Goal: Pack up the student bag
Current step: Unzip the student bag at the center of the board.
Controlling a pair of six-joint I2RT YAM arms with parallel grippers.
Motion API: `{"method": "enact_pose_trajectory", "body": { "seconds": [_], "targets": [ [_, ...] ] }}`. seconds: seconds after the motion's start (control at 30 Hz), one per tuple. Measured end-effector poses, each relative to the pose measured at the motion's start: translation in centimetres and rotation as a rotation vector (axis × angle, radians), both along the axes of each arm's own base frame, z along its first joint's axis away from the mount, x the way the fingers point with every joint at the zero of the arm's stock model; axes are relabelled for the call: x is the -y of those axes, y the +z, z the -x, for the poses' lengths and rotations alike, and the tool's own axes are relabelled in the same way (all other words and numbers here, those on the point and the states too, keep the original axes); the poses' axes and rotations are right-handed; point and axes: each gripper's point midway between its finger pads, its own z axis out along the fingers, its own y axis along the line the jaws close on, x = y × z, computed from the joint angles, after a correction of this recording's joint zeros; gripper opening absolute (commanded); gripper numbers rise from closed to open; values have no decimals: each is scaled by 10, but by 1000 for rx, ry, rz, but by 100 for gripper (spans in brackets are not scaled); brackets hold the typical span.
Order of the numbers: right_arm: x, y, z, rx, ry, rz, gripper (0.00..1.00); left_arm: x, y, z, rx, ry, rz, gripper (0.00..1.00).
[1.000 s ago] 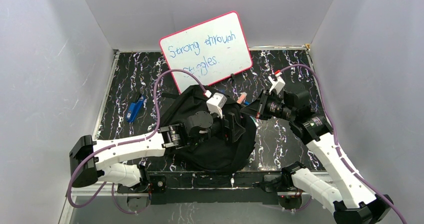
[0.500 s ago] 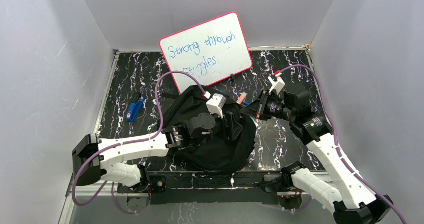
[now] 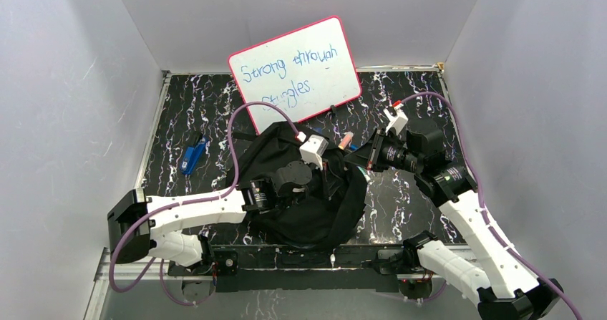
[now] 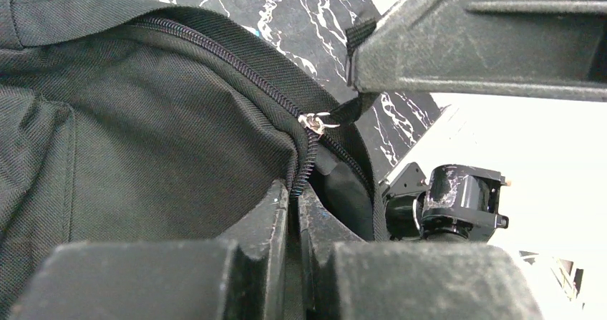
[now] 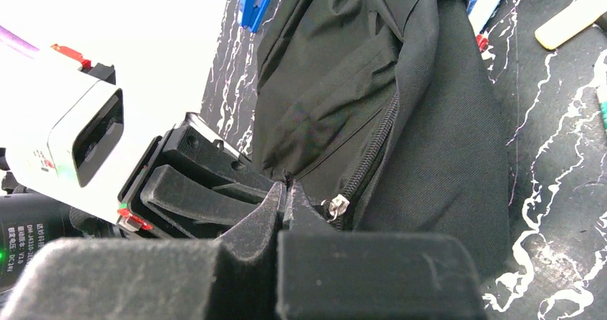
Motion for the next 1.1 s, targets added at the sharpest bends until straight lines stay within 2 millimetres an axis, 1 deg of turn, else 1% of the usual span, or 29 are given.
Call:
{"method": "enact_pose_trajectory", "body": {
  "seconds": [0.13, 0.23, 0.37, 0.5, 0.73, 0.9, 1.1],
  "targets": [
    [2, -3, -4, 11, -13, 18, 0, -1, -3, 4, -4, -19, -5, 0],
    [2, -11, -12, 14, -21, 53, 0, -5, -9, 8, -6, -39, -13, 0],
    [1, -30, -28, 1, -26, 117, 0, -6, -15, 14, -11, -76, -33, 0],
    [-2, -44, -42, 10, -24, 163, 0, -6, -19, 19, -15, -104, -45, 0],
    [-5, -58, -70, 55, -19, 240, 0, -8, -25, 23, -21, -127, -72, 0],
    [-7, -74, -89, 62, -24, 296, 0, -9, -26, 24, -19, -133, -81, 0],
    [-14, -87, -107, 69, -13, 321, 0, -12, -23, 24, -10, -137, -85, 0]
  ]
}}
